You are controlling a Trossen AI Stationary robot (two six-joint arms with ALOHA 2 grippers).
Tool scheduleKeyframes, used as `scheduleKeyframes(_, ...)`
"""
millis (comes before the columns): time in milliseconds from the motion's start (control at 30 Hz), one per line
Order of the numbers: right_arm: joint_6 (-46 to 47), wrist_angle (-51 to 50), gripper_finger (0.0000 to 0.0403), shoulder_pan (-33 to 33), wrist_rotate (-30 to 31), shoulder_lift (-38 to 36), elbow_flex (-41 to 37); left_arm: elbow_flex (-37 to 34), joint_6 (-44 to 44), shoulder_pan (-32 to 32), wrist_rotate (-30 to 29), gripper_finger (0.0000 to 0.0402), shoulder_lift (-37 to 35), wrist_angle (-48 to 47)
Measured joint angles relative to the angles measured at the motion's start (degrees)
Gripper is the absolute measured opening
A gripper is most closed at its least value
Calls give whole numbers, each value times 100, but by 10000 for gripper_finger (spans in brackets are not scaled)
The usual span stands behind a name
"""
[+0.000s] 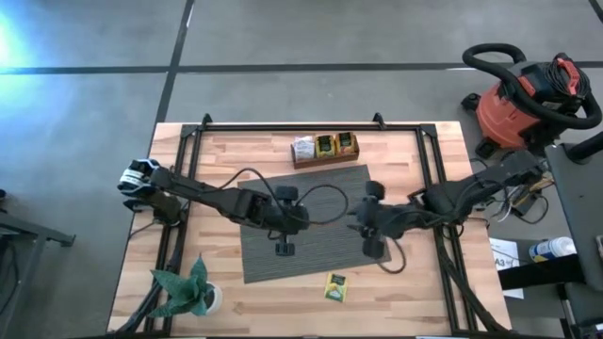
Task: Pick & Place Tea
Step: Put the orange tea bag into the right section of the wooden organizer
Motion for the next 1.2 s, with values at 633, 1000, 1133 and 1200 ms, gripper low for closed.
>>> scheduleKeyframes(633, -1142, -242, 148, -49, 78, 1955, 1896, 993, 185, -63, 67, 0, 418, -165)
scheduleKeyframes(1000, -907, -243, 117, -95, 88, 2104, 1932, 1016, 147, -268, 47, 0, 416, -83)
scheduleKeyframes(1133, -909, -266, 104, -95, 91, 2081, 2016, 1016, 120, -288, 56, 0, 416, -121)
scheduleKeyframes(1200, -916, -261, 102, -89, 97, 2076, 2090, 1016, 102, -291, 69, 0, 416, -146)
